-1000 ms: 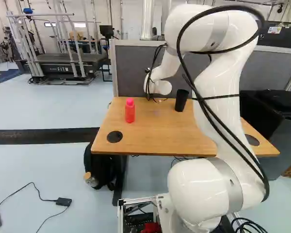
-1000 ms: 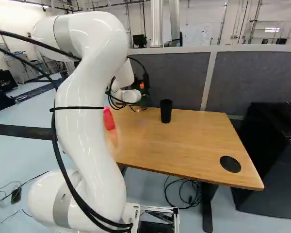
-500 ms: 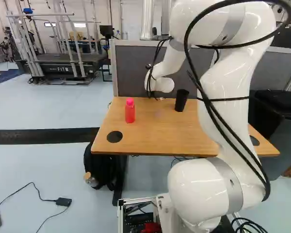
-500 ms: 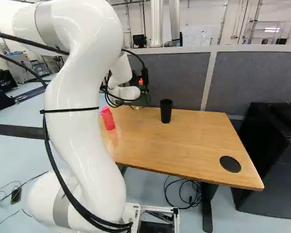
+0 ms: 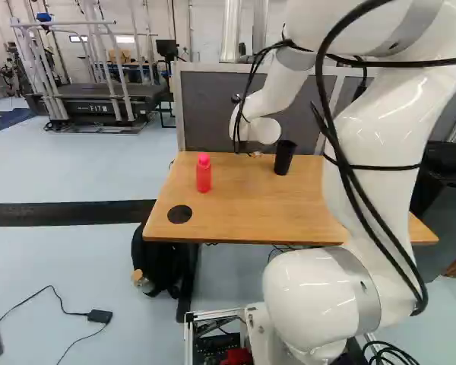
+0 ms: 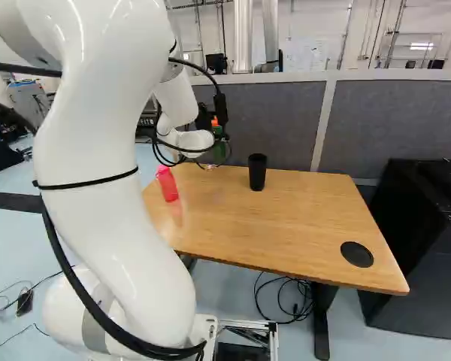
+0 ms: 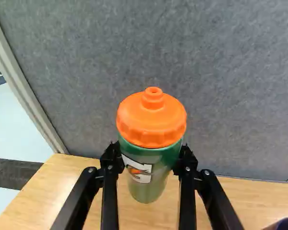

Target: Pick up the green bottle from the table

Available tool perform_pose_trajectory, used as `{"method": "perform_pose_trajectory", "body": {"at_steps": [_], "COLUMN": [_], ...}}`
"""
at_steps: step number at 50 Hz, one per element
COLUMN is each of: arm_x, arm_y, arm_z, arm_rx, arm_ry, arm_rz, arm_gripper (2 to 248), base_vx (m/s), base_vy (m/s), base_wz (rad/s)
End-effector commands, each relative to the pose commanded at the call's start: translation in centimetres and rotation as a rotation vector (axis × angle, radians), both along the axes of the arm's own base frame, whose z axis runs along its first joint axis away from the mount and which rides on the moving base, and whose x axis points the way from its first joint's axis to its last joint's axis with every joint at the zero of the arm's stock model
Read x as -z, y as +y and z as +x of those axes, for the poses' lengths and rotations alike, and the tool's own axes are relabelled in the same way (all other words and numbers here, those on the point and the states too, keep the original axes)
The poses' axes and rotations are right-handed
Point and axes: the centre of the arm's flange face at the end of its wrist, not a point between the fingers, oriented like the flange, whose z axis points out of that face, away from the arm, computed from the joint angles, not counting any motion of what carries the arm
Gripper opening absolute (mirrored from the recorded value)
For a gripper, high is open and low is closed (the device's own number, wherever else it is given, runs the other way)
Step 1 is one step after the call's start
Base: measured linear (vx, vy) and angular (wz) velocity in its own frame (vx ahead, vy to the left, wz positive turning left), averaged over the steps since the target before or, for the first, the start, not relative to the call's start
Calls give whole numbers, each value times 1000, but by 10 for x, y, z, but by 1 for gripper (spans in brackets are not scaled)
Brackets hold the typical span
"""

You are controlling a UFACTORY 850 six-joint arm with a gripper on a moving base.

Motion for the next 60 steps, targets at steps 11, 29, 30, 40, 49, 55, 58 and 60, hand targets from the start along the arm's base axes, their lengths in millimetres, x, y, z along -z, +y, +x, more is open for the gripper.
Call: {"method": "perform_pose_trajectory", "body": {"at_steps": [11, 29, 30, 40, 49, 55, 58, 60], "arm_x": [-3, -5, -5, -5, -5, -5, -5, -4], "arm_y": [0, 0, 0, 0, 0, 0, 0, 0], "arm_z": [-23, -60, -62, -83, -100, -106, -106, -106], "arm_rx": [0, 0, 0, 0, 0, 0, 0, 0], "arm_ry": [3, 11, 11, 13, 14, 14, 14, 14], "arm_rz": [0, 0, 0, 0, 0, 0, 0, 0], "arm_gripper": [114, 114, 114, 114, 114, 114, 114, 114], "base_vx": [0, 0, 0, 0, 0, 0, 0, 0], "base_vy": [0, 0, 0, 0, 0, 0, 0, 0], "base_wz": [0, 0, 0, 0, 0, 0, 0, 0]}}
